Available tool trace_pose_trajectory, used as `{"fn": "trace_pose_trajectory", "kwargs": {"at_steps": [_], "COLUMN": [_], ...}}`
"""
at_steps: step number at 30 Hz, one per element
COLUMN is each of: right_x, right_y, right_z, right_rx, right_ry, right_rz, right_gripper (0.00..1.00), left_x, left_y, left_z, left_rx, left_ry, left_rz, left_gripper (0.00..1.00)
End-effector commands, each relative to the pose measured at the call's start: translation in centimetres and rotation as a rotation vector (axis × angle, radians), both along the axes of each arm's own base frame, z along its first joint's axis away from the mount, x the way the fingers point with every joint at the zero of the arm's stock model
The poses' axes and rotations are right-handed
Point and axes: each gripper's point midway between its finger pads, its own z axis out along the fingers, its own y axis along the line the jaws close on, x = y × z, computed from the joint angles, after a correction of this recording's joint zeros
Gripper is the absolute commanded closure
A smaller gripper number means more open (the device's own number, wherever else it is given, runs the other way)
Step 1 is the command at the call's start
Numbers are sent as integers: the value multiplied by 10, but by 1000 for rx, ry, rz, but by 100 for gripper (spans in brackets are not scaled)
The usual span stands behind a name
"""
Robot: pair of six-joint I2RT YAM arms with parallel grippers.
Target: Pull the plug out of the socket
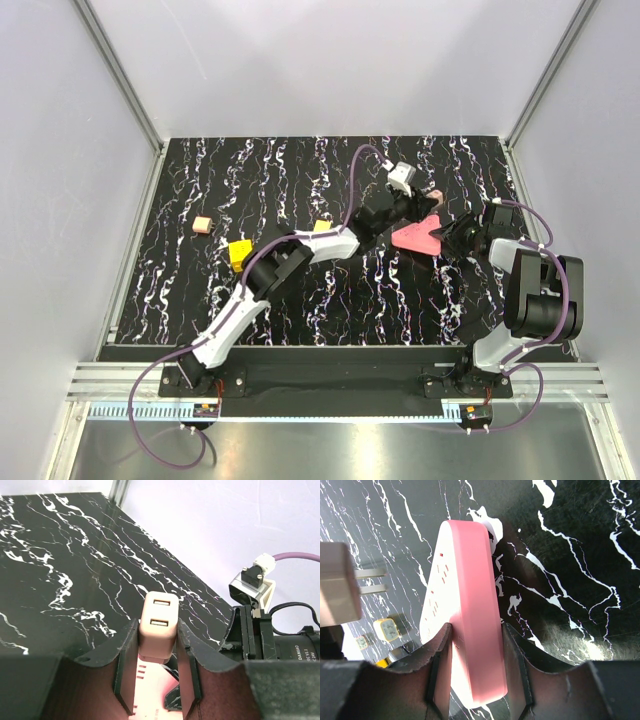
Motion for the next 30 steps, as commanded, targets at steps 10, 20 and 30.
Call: {"fn": "trace_pose_trajectory", "kwargs": {"at_steps": [10, 20, 30], "right_x": [-48, -47, -48], "right_y": [-22, -22, -22], "right_z": [-53, -53, -52], "right_rx": [-138, -139, -140], "right_ry": [255, 254, 253], "right_rz": [-59, -57, -56], "right_gripper": [100, 100, 100], "left_x": [-42, -120, -172], "left_y": [109, 206, 300], "left_z": [119, 93, 38], "left_rx": [-97, -147, -264], "left_ry": [-190, 74, 382], "left_rz": [129, 181, 372], "left_gripper": [100, 100, 100]}}
